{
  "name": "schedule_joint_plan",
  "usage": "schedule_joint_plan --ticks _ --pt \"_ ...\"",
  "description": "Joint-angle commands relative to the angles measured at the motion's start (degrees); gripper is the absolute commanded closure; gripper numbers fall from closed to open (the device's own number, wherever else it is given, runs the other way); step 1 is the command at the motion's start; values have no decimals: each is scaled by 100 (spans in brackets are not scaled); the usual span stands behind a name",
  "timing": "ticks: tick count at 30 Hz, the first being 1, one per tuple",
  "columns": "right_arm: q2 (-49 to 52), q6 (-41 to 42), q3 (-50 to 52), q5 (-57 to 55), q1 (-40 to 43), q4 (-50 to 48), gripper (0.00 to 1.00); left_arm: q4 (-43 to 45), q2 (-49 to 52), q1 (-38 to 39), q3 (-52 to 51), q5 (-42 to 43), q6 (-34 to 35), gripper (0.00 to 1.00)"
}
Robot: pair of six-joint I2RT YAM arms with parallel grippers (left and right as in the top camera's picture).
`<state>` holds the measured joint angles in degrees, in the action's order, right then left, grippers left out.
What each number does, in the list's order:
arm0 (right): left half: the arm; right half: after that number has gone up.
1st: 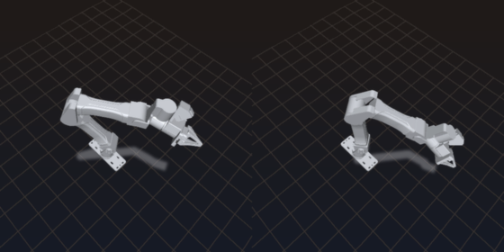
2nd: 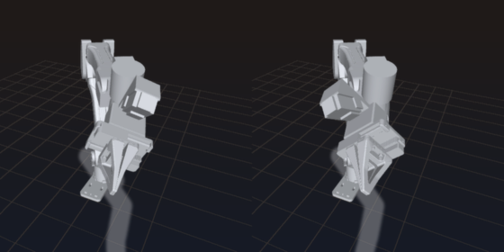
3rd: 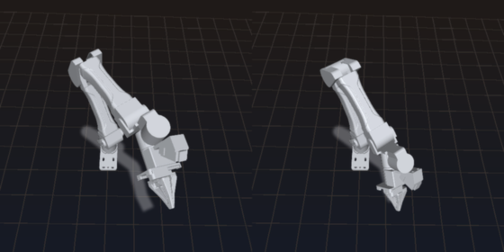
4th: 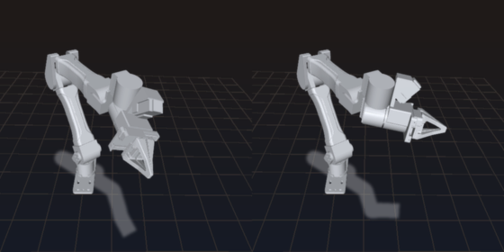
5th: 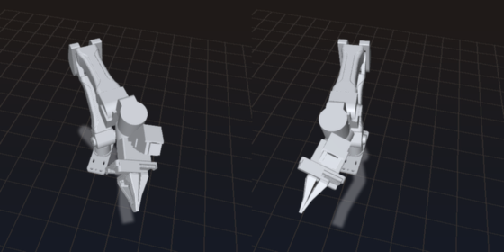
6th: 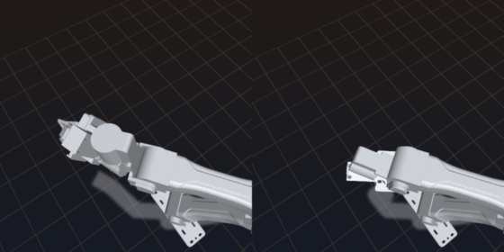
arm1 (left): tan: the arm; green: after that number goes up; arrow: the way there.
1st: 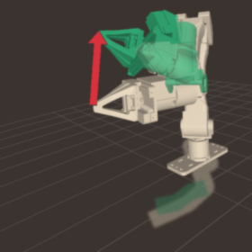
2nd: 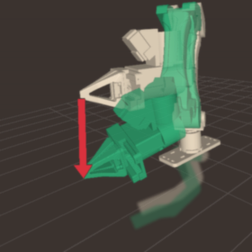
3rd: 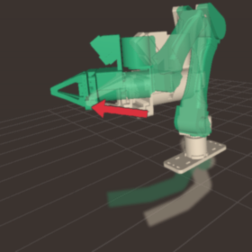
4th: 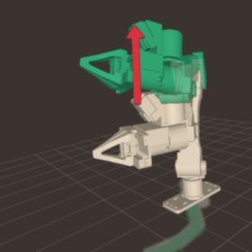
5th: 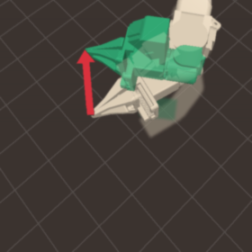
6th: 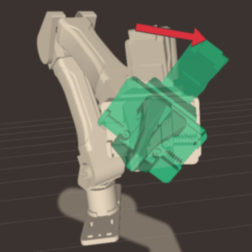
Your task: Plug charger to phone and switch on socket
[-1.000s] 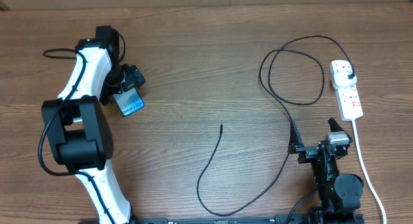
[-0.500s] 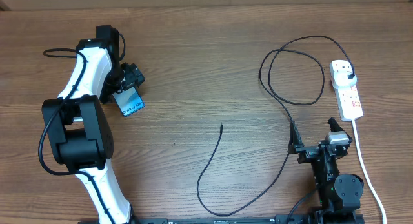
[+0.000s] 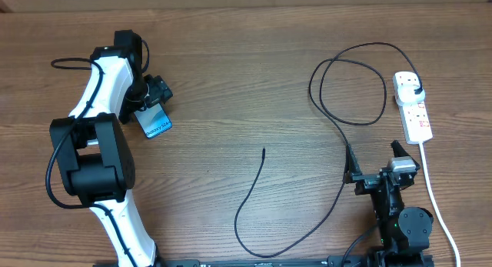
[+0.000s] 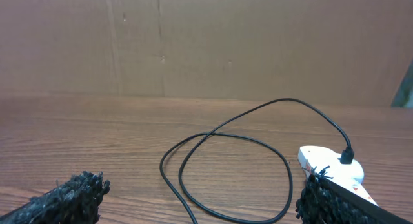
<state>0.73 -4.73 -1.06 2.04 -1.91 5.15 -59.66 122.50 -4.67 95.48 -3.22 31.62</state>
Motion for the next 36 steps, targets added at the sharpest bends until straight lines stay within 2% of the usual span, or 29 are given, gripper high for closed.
schedule_joint_plan --ticks 1,6,29,36 --pt "-57 -26 59 -72 -28 -31 0 -2 98 -160 -26 55 101 0" --pt "-57 -26 59 -72 -28 -31 0 -26 98 -352 -26 330 28 0" --pt "-57 -26 59 -72 -28 -31 0 -74 118 -229 81 297 -184 0" --pt "-57 -26 59 -72 -28 -31 0 -291 186 -103 492 275 -190 0"
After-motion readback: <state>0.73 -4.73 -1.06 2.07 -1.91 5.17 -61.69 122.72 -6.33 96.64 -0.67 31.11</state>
